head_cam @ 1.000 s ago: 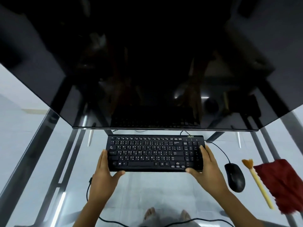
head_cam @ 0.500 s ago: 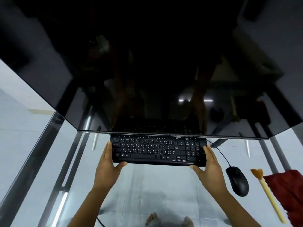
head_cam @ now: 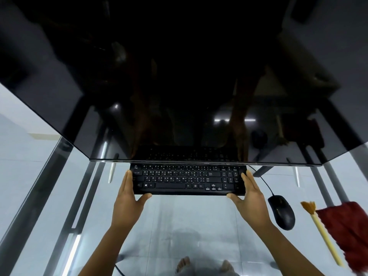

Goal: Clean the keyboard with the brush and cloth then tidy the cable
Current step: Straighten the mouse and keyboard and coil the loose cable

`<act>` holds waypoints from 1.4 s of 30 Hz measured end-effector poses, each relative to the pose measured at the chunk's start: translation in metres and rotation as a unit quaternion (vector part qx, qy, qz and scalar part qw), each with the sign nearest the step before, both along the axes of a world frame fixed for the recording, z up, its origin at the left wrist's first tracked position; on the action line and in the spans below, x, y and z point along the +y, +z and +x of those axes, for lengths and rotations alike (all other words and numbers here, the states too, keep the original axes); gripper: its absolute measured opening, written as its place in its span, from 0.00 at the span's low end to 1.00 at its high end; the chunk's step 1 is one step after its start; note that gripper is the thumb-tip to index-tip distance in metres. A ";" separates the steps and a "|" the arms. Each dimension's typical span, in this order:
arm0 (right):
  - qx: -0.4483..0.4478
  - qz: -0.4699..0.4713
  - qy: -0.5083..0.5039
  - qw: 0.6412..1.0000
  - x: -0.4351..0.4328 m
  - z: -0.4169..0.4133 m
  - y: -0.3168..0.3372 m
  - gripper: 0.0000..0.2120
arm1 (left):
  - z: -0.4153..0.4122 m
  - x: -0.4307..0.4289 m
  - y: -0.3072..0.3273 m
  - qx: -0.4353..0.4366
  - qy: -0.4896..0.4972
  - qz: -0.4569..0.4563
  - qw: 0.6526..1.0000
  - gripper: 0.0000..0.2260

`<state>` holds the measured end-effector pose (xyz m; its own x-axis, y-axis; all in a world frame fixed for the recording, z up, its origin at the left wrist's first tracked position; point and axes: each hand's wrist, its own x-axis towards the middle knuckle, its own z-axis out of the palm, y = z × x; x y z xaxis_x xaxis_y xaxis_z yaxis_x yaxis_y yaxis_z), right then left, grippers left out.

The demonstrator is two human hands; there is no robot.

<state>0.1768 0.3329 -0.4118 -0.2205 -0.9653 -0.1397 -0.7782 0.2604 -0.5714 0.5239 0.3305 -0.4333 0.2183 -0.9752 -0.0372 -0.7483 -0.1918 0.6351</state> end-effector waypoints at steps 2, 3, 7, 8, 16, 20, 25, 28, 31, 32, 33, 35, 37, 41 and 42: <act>0.000 0.004 0.003 1.000 0.000 0.000 0.000 0.38 | 0.001 0.001 -0.001 -0.001 -0.001 0.000 1.000 0.43; -0.001 0.005 0.004 1.000 0.000 0.001 -0.001 0.38 | 0.002 0.002 -0.002 -0.001 -0.003 0.000 1.000 0.43; 0.003 0.005 0.007 1.000 0.000 -0.002 -0.001 0.38 | 0.001 0.001 -0.002 -0.006 -0.007 0.007 1.000 0.43; 0.003 0.004 0.011 1.000 0.001 -0.002 0.000 0.37 | 0.001 0.001 -0.002 -0.008 -0.009 0.009 1.000 0.43; 0.108 -0.026 -0.010 0.994 0.028 -0.046 0.025 0.24 | -0.021 0.013 0.000 -0.100 -0.082 -0.029 0.991 0.37; 0.155 -0.018 -0.023 0.987 0.061 -0.089 0.024 0.21 | -0.073 0.018 0.002 -0.127 -0.188 -0.039 0.973 0.36; 0.138 -0.008 0.003 0.990 0.070 -0.098 0.012 0.22 | -0.118 0.011 -0.001 -0.161 -0.256 -0.031 0.953 0.34; 0.147 -0.006 -0.019 0.989 0.047 -0.100 0.015 0.22 | -0.123 0.008 -0.004 -0.178 -0.264 -0.027 0.948 0.35; 0.155 0.028 -0.047 0.986 0.019 -0.110 0.016 0.23 | -0.122 0.006 -0.006 -0.185 -0.256 -0.013 0.949 0.36; 0.150 0.038 -0.055 0.986 0.012 -0.113 0.016 0.23 | -0.121 0.006 -0.007 -0.187 -0.255 -0.010 0.949 0.37; 0.143 0.043 -0.060 0.987 0.006 -0.115 0.015 0.24 | -0.120 0.006 -0.007 -0.187 -0.255 -0.007 0.949 0.37; 0.132 0.046 -0.060 0.988 -0.001 -0.119 0.015 0.24 | -0.117 0.007 -0.007 -0.182 -0.252 0.000 0.950 0.38; 0.128 0.046 -0.060 0.989 -0.005 -0.121 0.015 0.24 | -0.114 0.008 -0.007 -0.177 -0.253 0.005 0.951 0.39; 0.130 0.055 -0.069 0.988 -0.009 -0.118 0.017 0.23 | -0.111 0.009 -0.007 -0.178 -0.261 0.014 0.949 0.39; 0.131 0.057 -0.070 0.987 -0.010 -0.117 0.018 0.23 | -0.111 0.008 -0.007 -0.178 -0.262 0.014 0.949 0.39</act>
<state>0.0594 0.3228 -0.3939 -0.3936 -0.9041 -0.1663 -0.8473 0.4269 -0.3160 0.4131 0.3389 -0.4403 -0.2920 -0.9531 -0.0796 -0.9115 0.2521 0.3249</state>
